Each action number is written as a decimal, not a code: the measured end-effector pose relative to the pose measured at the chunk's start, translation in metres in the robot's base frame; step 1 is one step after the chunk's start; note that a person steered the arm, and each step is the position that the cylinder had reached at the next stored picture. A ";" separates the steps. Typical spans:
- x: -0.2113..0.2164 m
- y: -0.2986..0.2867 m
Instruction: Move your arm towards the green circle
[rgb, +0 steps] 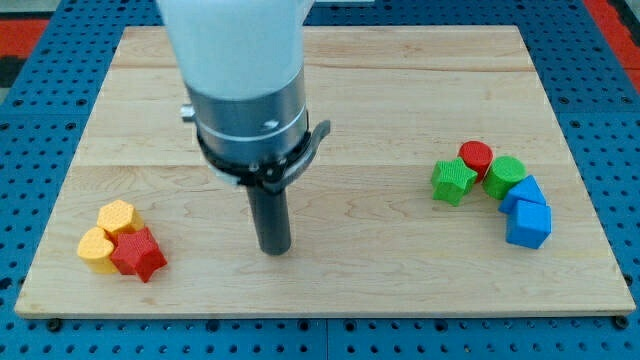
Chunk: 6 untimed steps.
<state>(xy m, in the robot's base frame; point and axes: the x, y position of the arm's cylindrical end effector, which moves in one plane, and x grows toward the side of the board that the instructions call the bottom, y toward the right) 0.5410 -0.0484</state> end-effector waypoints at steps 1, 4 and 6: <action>-0.039 0.000; -0.163 0.131; -0.174 0.324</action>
<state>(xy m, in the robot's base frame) 0.3670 0.2752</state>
